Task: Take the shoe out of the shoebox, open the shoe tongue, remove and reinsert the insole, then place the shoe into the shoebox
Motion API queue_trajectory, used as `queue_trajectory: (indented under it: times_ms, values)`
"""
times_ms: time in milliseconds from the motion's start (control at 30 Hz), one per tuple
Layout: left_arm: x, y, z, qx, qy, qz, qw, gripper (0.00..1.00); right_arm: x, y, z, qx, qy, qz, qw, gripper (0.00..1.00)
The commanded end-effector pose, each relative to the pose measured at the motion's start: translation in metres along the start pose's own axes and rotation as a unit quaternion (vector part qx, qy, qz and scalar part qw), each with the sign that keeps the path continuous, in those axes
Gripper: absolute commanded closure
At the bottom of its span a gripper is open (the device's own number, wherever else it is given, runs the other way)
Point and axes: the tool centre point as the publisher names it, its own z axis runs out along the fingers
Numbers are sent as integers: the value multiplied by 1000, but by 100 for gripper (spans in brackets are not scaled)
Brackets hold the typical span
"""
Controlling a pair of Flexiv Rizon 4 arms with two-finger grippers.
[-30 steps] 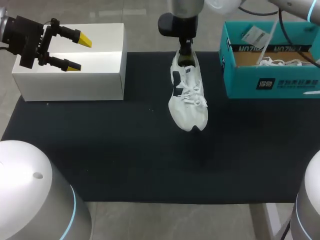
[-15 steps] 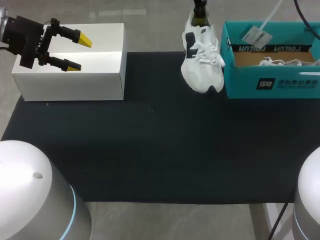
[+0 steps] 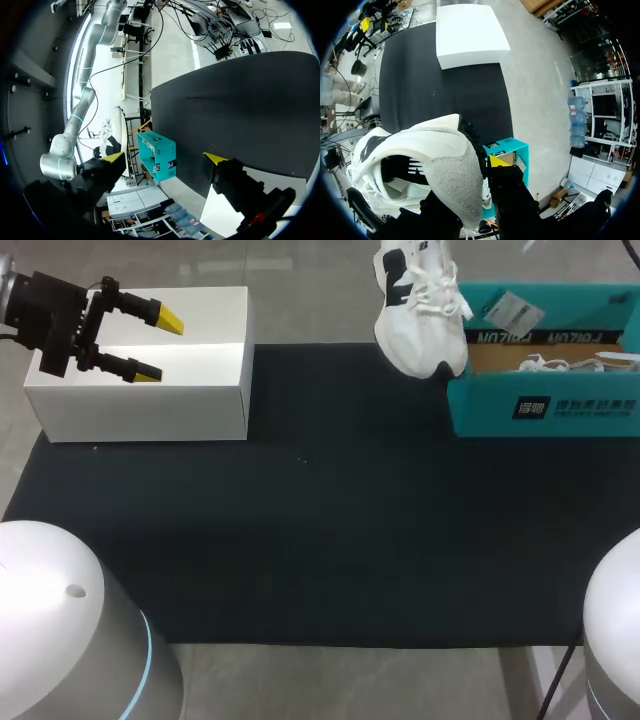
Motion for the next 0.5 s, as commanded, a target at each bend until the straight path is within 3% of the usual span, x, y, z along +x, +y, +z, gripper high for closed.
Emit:
queue_trajectory:
  times_ms: [33, 300, 500]
  values:
    - [0, 1, 0, 1, 2, 0, 1000, 0, 0, -1, -2, 0, 0, 0, 1000, 100]
    - [0, 1, 0, 1, 2, 0, 1000, 0, -4, -4, -1, 0, 8, 0, 1000, 100]
    - [0, 1, 0, 1, 2, 0, 1000, 0, -66, -58, 17, 9, 37, 49, 998, 100]
